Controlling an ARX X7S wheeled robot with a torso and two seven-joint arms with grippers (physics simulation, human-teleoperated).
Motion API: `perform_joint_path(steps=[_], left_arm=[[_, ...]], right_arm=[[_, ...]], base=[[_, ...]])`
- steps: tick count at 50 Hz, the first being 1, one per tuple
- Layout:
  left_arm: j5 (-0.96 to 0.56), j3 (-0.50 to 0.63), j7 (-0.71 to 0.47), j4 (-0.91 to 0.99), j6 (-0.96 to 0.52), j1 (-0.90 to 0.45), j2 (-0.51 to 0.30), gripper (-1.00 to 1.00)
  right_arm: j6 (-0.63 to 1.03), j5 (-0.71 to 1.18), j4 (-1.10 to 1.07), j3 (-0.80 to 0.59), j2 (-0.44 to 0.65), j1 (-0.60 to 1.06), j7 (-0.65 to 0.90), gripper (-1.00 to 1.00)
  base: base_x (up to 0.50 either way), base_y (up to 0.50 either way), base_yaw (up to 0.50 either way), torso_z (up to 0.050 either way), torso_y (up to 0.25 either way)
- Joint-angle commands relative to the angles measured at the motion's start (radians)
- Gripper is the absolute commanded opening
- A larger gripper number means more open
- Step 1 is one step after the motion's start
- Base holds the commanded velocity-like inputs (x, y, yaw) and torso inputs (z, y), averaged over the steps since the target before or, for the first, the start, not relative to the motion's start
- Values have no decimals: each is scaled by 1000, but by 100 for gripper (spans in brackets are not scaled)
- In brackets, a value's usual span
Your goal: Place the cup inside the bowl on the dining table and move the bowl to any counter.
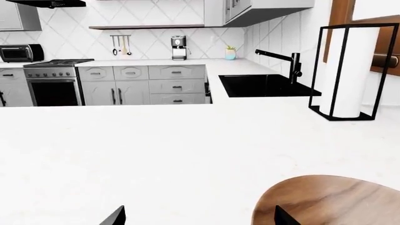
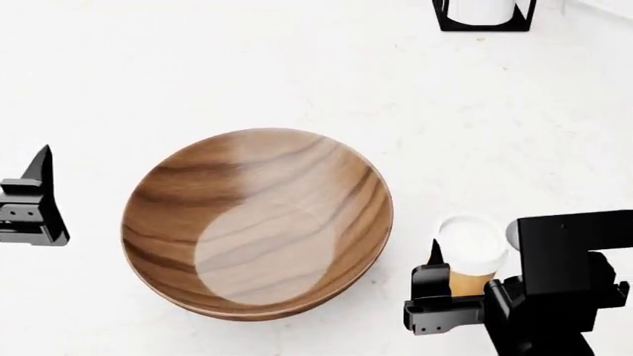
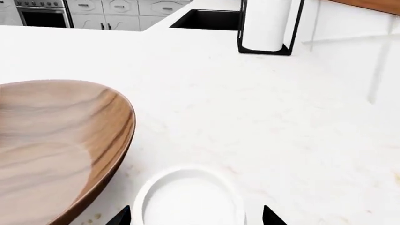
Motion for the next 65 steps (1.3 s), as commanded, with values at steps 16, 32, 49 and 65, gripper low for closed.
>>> perform_joint_path(steps=[16,32,49,65], left_arm=[[-3,5,-12,-15,20,2,-2,100],[-8,11,-16,-18,29,10,-6,100],[-13,6,-16,-32,46,17,-16,100],[-51,-65,-33,-54,-24,4,19,100]], right_arm=[[-76,-44,160,-66,-26,34,-71,100],[-92,-55,129,-63,-25,33,-48,-100],[17,-43,22,-76,10,164,10,-100],[107,-49,86,-175,-17,460,-17,-100]], base=[[0,0,0,0,0],[0,0,0,0,0],[0,0,0,0,0],[0,0,0,0,0]])
